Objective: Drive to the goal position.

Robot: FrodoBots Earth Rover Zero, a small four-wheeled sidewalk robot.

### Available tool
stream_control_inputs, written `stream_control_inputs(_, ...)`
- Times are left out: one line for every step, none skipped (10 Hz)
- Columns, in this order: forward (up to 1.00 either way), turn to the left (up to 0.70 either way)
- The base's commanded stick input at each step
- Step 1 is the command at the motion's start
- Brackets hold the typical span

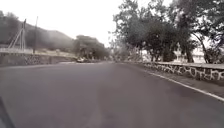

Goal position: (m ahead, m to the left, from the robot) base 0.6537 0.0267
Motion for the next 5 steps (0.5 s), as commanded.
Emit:
stream_control_inputs(0.85, 0.00)
stream_control_inputs(0.85, 0.00)
stream_control_inputs(0.85, 0.00)
stream_control_inputs(0.85, 0.00)
stream_control_inputs(0.85, 0.00)
